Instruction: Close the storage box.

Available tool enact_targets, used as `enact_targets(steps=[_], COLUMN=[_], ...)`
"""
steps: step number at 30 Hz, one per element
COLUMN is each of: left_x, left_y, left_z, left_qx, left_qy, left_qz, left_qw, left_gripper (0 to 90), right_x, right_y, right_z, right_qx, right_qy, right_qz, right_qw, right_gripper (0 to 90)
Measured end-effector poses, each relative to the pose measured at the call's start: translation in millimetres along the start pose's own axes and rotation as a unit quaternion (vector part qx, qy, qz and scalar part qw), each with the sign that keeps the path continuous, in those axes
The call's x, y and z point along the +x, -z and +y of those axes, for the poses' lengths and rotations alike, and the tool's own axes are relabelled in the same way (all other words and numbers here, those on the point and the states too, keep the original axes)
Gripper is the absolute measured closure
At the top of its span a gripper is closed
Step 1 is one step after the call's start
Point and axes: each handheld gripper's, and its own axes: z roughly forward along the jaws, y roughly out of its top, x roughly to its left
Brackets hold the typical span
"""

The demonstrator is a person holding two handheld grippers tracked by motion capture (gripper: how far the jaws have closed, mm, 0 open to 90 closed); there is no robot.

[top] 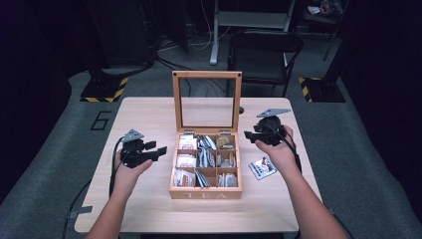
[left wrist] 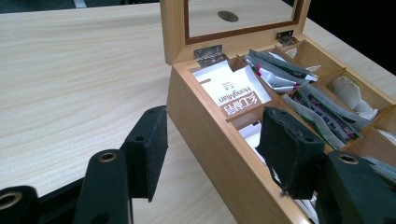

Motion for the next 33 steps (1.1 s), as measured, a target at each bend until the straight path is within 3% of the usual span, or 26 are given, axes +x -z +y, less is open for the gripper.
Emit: enact_targets(steps=[4,13,17,18,20,21,27,33], left_x=[-0.1,0.1,-0.1,-0.2,-0.3,-0.3,0.7,0.9], left_y=[-0.6,-0.7,-1.5,-1.8,-2.1,-2.2,-2.0,-2.2], left_z=[0.1,-0.1,-0.6,-0.8,-0.8,-0.8,-0.9,-1.3], left_qx=[0.003,0.002,0.002,0.002,0.003,0.003,0.004,0.003], left_qy=[-0.001,-0.002,-0.001,0.0,-0.001,-0.001,-0.002,0.001], left_qz=[-0.001,-0.004,-0.003,-0.004,-0.004,-0.004,-0.004,-0.004], left_qw=[1.0,1.0,1.0,1.0,1.0,1.0,1.0,1.0], left_gripper=[42.0,42.2,42.4,42.5,42.6,42.6,42.7,42.7], right_x=[-1.7,-7.0,-5.4,-7.2,-8.7,-8.5,-15.6,-17.3], right_y=[-3.5,-21.8,-33.1,-36.4,-42.4,-44.0,-60.9,-73.4], right_z=[9.6,24.0,27.1,27.3,28.5,28.9,29.7,30.0], right_qx=[-0.01,-0.005,-0.005,-0.007,-0.003,0.002,0.003,0.006], right_qy=[-0.003,-0.017,-0.01,0.004,0.008,0.001,0.016,0.008], right_qz=[0.008,0.03,0.023,0.023,0.023,0.022,0.017,0.012], right_qw=[0.9999,0.9994,0.9997,0.9997,0.9997,0.9998,0.9997,0.9999], right_gripper=[51.0,48.5,46.8,46.9,47.1,47.7,50.5,50.9])
